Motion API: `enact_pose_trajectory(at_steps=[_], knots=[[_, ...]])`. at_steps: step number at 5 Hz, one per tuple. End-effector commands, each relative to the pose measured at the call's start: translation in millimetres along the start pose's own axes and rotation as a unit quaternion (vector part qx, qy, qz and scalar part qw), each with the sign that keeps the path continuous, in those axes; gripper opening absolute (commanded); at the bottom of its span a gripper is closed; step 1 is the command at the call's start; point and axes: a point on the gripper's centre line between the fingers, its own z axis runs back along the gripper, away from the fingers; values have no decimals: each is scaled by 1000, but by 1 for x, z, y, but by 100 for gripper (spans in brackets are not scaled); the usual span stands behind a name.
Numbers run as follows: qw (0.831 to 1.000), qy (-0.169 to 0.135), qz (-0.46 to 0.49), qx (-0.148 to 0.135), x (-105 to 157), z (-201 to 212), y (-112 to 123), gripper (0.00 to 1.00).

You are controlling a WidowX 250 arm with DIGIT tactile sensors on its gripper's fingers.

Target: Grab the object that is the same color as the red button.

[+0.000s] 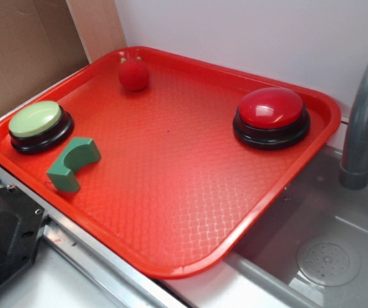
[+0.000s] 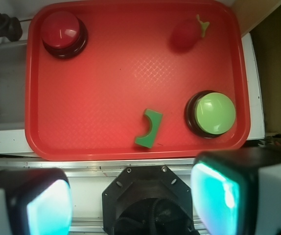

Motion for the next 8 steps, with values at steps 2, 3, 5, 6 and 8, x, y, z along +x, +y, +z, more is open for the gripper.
enact_pose_trajectory(at_steps=[2, 3, 5, 6, 8], knots=[[999, -10, 44, -16, 17, -8, 13, 100], [990, -30, 139, -17, 36, -20, 34, 100], [934, -97, 343, 31, 89, -69, 84, 100], [889, -140, 434, 30, 114, -99, 105, 100], [819, -177, 544, 52, 148, -154, 136, 100]])
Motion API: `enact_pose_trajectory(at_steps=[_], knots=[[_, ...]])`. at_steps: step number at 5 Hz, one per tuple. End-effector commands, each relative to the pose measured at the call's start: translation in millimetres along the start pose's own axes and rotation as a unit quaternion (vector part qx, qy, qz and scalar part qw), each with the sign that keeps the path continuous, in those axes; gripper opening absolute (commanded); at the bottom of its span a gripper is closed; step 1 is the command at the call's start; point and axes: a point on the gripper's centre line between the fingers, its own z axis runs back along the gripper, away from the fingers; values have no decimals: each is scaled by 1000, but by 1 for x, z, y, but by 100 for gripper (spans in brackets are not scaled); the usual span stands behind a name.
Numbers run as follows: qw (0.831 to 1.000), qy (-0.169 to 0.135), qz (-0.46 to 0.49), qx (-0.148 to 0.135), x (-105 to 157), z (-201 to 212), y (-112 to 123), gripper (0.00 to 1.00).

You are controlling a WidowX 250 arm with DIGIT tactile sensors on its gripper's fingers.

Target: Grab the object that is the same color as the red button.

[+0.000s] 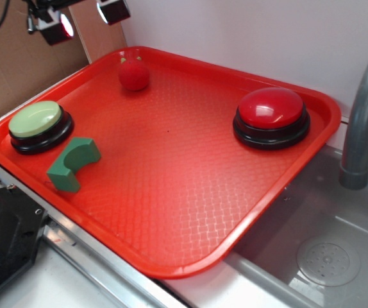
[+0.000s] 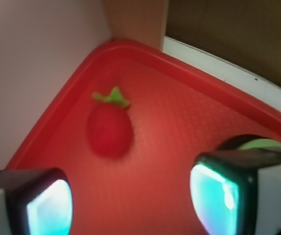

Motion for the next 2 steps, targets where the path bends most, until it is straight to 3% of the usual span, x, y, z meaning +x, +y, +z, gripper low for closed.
enact_pose_trajectory(at_steps=[1, 2], knots=[[995, -49, 89, 9, 29, -54, -7, 100], [994, -46, 99, 14, 29, -80, -14, 100]])
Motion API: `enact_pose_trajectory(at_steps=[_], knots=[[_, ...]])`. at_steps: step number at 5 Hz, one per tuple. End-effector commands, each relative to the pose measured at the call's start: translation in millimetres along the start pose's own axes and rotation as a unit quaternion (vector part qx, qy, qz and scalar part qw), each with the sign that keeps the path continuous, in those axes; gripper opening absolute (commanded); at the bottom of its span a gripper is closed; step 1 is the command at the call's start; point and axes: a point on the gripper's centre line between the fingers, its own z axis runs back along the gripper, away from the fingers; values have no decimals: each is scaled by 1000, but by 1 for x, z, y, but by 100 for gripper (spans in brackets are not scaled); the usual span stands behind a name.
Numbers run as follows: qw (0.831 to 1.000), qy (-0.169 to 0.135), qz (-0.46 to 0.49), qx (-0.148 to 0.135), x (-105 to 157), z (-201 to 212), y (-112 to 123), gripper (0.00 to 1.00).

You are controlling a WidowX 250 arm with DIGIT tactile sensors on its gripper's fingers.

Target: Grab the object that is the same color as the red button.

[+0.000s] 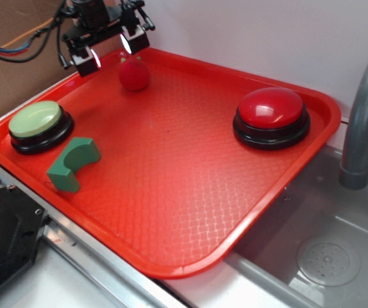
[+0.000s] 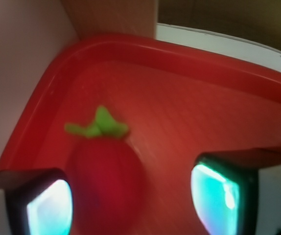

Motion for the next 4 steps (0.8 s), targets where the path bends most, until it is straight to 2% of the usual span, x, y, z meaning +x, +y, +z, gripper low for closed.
enact_pose_trajectory(at_steps=[1, 2, 3, 4], knots=[[1000, -15, 3, -19, 10, -27, -14, 100], [1000, -10, -2, -23, 8, -27, -15, 0], [999, -1, -29, -26, 8, -21, -16, 0], [995, 21, -94, -15, 15, -5, -16, 0]])
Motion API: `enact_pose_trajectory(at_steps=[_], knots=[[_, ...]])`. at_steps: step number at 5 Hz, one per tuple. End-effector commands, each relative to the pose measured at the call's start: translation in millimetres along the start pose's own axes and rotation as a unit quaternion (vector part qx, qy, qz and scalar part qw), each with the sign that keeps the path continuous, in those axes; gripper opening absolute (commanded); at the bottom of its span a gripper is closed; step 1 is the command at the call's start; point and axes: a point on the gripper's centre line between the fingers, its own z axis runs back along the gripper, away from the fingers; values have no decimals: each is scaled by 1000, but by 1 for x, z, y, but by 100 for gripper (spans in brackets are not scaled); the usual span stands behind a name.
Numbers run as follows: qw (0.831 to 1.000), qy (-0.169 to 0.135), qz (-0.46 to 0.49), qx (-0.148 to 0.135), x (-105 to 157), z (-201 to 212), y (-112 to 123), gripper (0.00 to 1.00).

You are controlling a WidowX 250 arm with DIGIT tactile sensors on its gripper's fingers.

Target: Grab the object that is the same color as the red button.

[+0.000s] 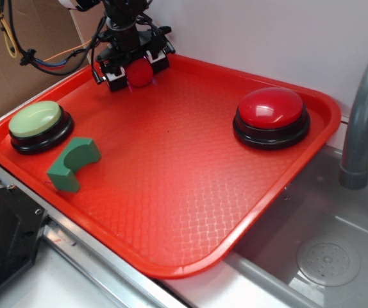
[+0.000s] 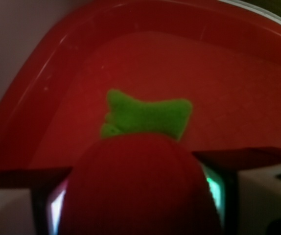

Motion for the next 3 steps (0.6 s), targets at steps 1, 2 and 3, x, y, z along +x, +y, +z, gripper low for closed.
enact_pose_trajectory(at_steps=[1, 2, 3], knots=[[985, 47, -164, 9, 24, 66, 2, 0], [952, 111, -286, 17, 11, 90, -5, 0], [904, 141, -404, 16, -5, 106, -5, 0]])
